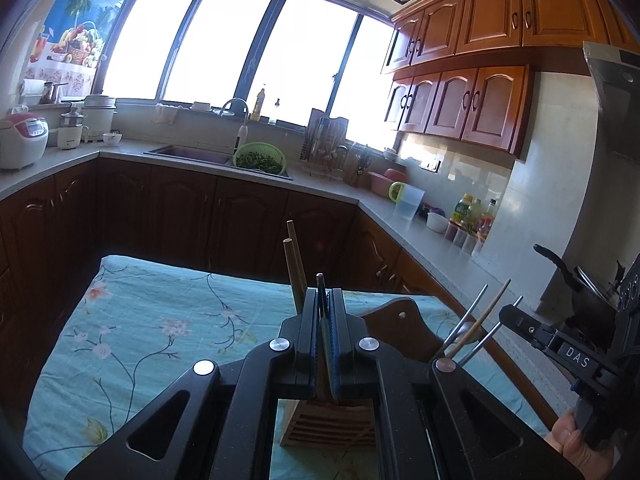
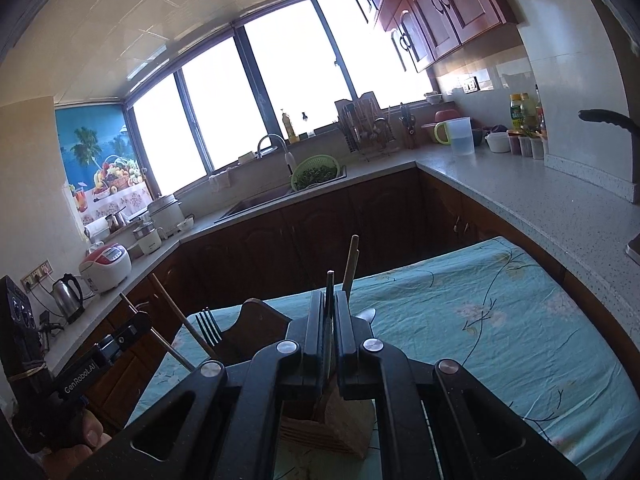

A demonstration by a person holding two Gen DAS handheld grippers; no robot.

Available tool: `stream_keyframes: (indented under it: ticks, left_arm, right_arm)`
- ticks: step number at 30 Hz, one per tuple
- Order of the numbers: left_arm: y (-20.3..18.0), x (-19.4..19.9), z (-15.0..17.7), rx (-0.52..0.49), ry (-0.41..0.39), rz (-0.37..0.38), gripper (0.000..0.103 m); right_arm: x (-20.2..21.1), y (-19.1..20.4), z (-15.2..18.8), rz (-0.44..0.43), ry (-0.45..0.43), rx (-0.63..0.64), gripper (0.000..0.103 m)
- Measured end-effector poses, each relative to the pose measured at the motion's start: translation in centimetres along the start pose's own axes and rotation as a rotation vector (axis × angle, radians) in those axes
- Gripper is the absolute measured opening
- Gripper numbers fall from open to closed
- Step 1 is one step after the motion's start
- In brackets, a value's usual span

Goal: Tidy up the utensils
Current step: 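Open both tools to drop the chopsticks into the holder, then move both tools back down to the remaining chopsticks on the tablecloth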

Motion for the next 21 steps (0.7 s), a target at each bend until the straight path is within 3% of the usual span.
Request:
stream_keyframes:
  ticks: [6,10,12,14,16,19,21]
  left_arm:
    - [0.4,0.1,-0.1,0.001,0.007,0.000,0.003]
    - [0.5,0.5,-0.3,0.009,0.015,0.028,0.003]
    - [0.6,1.0,-0.7,0.001,0.008,0.026,0.008]
    - [0.8,2.0,-1.0,0.011,-0.004,0.023,0.018]
    - [1.3,3.4,-0.8,0.032,-0.030,0.008,0.034]
    - [2.1,5.6,-0.1,0.072,-0.043,-0.007,0.053]
    - [2.7,7.0,0.5,0.095,-0.045,-0.011,0.054]
  right_arm:
    - [-0.3,-0.1,-0.1,-0.006,0.013,-0.016,0.005]
    - [0.1,-0.2,-0.5,-0.018,0.008,-0.032,0.013]
    - [0.7,-0.3,-0.9,-0.025,-0.006,-0.049,0.023]
    - [1.6,-0.4,-1.5,-0.032,-0.032,-0.065,0.044]
    - [2.8,-0.5,-2.2,-0.035,-0.061,-0.071,0.054]
    - [4.7,-0.5,-2.7,-0.053,-0.105,-0.071,0.080]
    - [6.0,-0.6,-2.6,-0.050,-0.126,-0.059,0.090]
Point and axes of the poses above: each gripper's, at about its wrist camera, not at the fingertips, and x roughly against the way its jaws point, y to its left, z to its underside, the point moved 7 cm from there along -x, roughly the way its jaws point, and after that the axes turned 7 degrees about -y, right-handed, at the moved point
